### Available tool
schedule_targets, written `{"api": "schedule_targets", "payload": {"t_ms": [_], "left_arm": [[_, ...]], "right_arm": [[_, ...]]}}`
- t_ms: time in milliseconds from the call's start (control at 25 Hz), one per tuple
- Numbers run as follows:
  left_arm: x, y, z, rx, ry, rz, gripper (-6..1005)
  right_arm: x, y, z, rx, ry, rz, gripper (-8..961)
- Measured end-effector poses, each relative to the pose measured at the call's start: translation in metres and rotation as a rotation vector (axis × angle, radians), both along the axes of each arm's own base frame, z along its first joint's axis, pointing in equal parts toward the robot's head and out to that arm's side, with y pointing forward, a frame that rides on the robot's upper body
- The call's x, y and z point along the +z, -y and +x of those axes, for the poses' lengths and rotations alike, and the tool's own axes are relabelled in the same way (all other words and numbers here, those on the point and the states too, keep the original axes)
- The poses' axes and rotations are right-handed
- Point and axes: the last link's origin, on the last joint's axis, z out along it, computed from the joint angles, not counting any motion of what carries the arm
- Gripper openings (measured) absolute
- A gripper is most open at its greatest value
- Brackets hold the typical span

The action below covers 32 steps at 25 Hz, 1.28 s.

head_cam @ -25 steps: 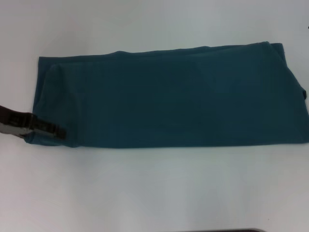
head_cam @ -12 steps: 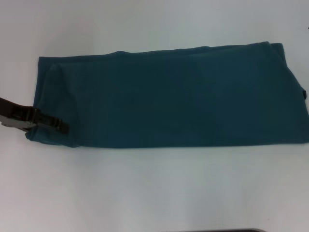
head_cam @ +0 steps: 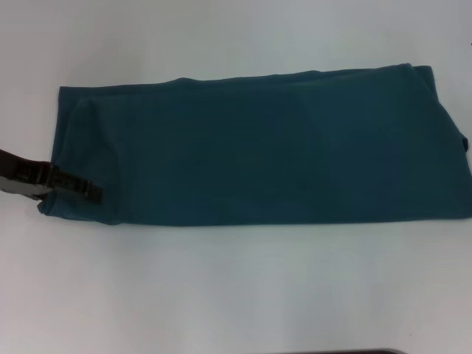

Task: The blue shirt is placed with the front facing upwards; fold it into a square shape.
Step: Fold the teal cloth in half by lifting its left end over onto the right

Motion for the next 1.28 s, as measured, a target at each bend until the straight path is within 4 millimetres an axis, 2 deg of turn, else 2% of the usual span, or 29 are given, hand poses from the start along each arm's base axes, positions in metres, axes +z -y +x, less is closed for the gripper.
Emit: {"api": "schedule_targets", "payload": {"t_ms": [520,720,1040,1280], "left_arm": [[0.0006,-0.001,0.0006,0.002,-0.003,0.002,886],[0.0016,-0.0027,0.0005,0.0,-0.009,0.012,847],[0.0057,-0.0042,-0.0029,0.025,-0.021,0.027,651],[0.0059,-0.0043,-0.0031,0.026,-0.023,0.027,404]], "right_arm": [[-0.0003,0.0,0.0003,0.002,0.003,0.001,762],[-0.0002,0.0003,0.0008,0.001,0.004,0.002,762],[0.0008,0.0011,0.0003,0.005,-0.004,0.007,762],[0.0009,0.0016,0.0005,0.005,-0.004,0.008,762]]}}
